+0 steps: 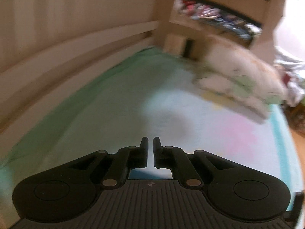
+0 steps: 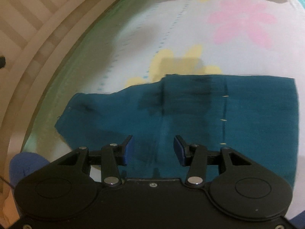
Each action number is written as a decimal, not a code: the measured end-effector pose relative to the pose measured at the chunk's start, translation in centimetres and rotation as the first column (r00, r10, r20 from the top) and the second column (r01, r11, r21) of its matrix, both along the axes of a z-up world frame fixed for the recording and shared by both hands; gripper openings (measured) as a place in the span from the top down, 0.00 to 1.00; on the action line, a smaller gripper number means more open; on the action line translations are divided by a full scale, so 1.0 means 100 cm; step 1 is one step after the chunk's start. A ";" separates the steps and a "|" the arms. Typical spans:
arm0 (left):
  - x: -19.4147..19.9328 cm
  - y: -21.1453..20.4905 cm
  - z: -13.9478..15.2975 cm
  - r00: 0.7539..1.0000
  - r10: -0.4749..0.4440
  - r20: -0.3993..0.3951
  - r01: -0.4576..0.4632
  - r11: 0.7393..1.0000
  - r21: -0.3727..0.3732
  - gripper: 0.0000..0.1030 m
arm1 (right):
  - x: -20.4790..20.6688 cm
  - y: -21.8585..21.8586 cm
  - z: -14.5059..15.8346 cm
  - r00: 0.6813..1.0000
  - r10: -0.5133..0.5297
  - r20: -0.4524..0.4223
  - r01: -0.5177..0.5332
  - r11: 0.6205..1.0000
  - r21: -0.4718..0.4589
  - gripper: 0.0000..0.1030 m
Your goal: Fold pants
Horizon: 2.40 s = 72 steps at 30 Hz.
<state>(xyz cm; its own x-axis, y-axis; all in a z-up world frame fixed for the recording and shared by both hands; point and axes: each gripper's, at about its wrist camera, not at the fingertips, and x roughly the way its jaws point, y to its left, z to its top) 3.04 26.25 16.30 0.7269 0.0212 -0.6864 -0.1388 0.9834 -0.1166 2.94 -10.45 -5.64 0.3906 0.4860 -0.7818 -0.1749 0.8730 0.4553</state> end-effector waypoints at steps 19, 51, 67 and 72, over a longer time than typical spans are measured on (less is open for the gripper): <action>0.011 0.089 -0.183 0.967 -0.012 -0.253 -0.062 0.958 -0.280 0.92 | 0.018 0.039 -0.027 0.993 0.076 -0.094 -0.083 0.994 -0.075 0.47; -0.022 0.110 -0.239 0.967 0.037 -0.253 -0.140 0.906 -0.400 0.27 | 0.028 0.046 -0.053 0.980 0.096 -0.177 -0.112 0.990 -0.083 0.47; 0.025 0.102 -0.236 0.969 0.017 -0.246 -0.102 0.935 -0.338 0.27 | 0.029 0.037 -0.055 0.980 0.080 -0.180 -0.093 0.994 -0.065 0.47; 0.028 0.109 -0.232 0.952 0.054 -0.302 -0.153 0.937 -0.315 0.61 | 0.027 0.023 -0.053 0.982 0.053 -0.179 -0.062 0.997 -0.050 0.47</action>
<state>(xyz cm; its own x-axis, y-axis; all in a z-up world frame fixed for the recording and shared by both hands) 5.80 37.13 -6.88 0.5064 -0.1787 -0.8436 -0.3132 0.8734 -0.3730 5.65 -8.11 -10.90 0.2158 0.4578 -0.8624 -0.1462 0.8884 0.4351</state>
